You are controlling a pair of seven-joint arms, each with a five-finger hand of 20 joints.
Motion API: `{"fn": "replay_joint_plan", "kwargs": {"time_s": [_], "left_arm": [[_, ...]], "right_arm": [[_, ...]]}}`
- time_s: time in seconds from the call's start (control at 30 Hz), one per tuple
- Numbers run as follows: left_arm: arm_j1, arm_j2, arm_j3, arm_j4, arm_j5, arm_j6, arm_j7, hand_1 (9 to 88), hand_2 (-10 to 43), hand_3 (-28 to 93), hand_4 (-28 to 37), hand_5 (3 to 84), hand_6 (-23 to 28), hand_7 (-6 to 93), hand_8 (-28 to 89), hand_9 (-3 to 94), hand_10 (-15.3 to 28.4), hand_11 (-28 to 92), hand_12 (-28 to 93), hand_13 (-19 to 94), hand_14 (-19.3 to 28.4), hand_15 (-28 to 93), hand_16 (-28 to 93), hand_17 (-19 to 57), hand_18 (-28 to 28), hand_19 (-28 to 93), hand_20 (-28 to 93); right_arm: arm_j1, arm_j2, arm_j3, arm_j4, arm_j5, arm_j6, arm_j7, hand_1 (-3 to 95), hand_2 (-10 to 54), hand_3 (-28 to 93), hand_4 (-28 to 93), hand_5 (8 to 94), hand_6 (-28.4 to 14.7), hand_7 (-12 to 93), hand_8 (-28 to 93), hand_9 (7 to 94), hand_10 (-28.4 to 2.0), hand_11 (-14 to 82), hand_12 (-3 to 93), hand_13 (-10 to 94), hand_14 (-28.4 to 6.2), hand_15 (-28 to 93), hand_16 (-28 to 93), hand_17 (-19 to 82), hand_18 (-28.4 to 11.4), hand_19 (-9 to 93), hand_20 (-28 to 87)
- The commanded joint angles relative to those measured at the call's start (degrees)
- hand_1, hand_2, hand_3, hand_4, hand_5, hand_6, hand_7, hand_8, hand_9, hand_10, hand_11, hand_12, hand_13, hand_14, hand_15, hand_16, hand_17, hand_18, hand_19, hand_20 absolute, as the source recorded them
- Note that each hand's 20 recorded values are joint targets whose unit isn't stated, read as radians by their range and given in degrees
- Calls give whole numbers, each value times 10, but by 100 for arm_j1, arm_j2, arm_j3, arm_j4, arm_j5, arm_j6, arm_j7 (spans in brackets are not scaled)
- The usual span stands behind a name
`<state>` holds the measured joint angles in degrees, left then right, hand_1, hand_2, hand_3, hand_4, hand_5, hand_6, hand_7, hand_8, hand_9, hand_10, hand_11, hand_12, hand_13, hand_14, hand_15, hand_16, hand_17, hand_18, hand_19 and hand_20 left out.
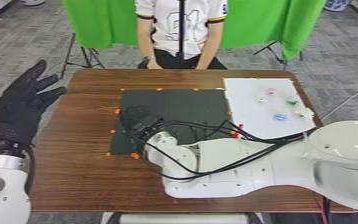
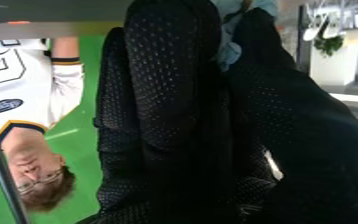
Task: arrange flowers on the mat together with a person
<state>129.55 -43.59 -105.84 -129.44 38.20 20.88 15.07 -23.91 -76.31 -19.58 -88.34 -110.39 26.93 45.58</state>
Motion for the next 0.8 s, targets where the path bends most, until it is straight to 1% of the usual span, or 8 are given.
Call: {"fn": "replay_joint_plan", "kwargs": {"time_s": [0.03, 0.23, 0.33, 0.47, 0.53, 0.63, 0.7, 0.8], "left_arm": [[61, -21, 69, 59, 46, -111, -32, 206, 69, 756, -244, 289, 36, 111, -90, 287, 143, 184, 117, 199, 208, 450, -52, -89, 175, 378, 161], [33, -40, 110, 70, 86, -145, -64, 207, 69, 756, -244, 289, 36, 110, -89, 287, 143, 185, 117, 200, 209, 450, -51, -89, 175, 377, 160], [84, -50, 99, 64, 82, -148, -46, 208, 69, 756, -244, 289, 36, 109, -89, 287, 144, 185, 117, 199, 209, 451, -51, -89, 175, 376, 159], [86, -94, 108, 63, 112, -185, -86, 209, 69, 756, -242, 289, 36, 111, -89, 288, 142, 185, 117, 200, 210, 452, -51, -89, 174, 376, 159], [103, -98, 108, 56, 95, -150, -79, 209, 69, 758, -241, 289, 37, 111, -89, 288, 142, 185, 117, 199, 209, 452, -52, -89, 174, 375, 158], [110, -134, 91, 49, 124, -148, -122, 211, 68, 759, -240, 290, 37, 111, -89, 288, 143, 185, 117, 199, 209, 451, -52, -89, 173, 374, 158], [99, -161, 91, 44, 141, -158, -158, 211, 68, 760, -240, 290, 37, 111, -90, 287, 143, 185, 117, 199, 210, 452, -52, -89, 174, 374, 158], [60, -172, 113, 51, 159, -158, -212, 211, 68, 761, -239, 291, 38, 112, -89, 287, 143, 184, 116, 199, 209, 453, -52, -89, 173, 374, 158]], "right_arm": [[-40, -79, 7, 128, -167, -399, 38, 566, -95, 636, -283, 795, 53, 260, -34, 925, -51, 95, 354, 857, -24, 452, 227, 459, -129, 901, -112], [-104, -104, 19, 178, -300, -702, 201, 542, -95, 629, -283, 767, 46, 228, -37, 893, -64, 143, 331, 838, -26, 486, 202, 440, -138, 902, -84], [-54, -150, -63, 193, -374, -597, 330, 529, -95, 621, -283, 752, 42, 226, -41, 875, -68, 179, 305, 831, -29, 496, 197, 435, -141, 903, -78], [-25, -157, -56, 150, -394, -559, 345, 484, -95, 633, -283, 724, 36, 224, -43, 847, -79, 249, 252, 829, -32, 505, 191, 431, -147, 905, -67], [-42, -141, 5, 109, -376, -560, 302, 460, -95, 649, -283, 709, 35, 215, -48, 837, -85, 284, 219, 828, -34, 510, 191, 431, -153, 913, -67], [-36, -122, 54, 52, -431, -551, 266, 436, -95, 669, -283, 699, 34, 206, -69, 831, -89, 299, 203, 825, -35, 514, 192, 431, -155, 916, -69], [7, -127, 28, 7, -388, -464, 271, 407, -95, 691, -283, 676, 32, 208, -137, 819, -93, 311, 193, 821, -36, 519, 193, 428, -158, 919, -72], [38, -124, 34, -19, -361, -418, 264, 396, -95, 680, -283, 666, 27, 209, -145, 816, -95, 314, 191, 820, -37, 522, 191, 426, -160, 920, -74]]}}
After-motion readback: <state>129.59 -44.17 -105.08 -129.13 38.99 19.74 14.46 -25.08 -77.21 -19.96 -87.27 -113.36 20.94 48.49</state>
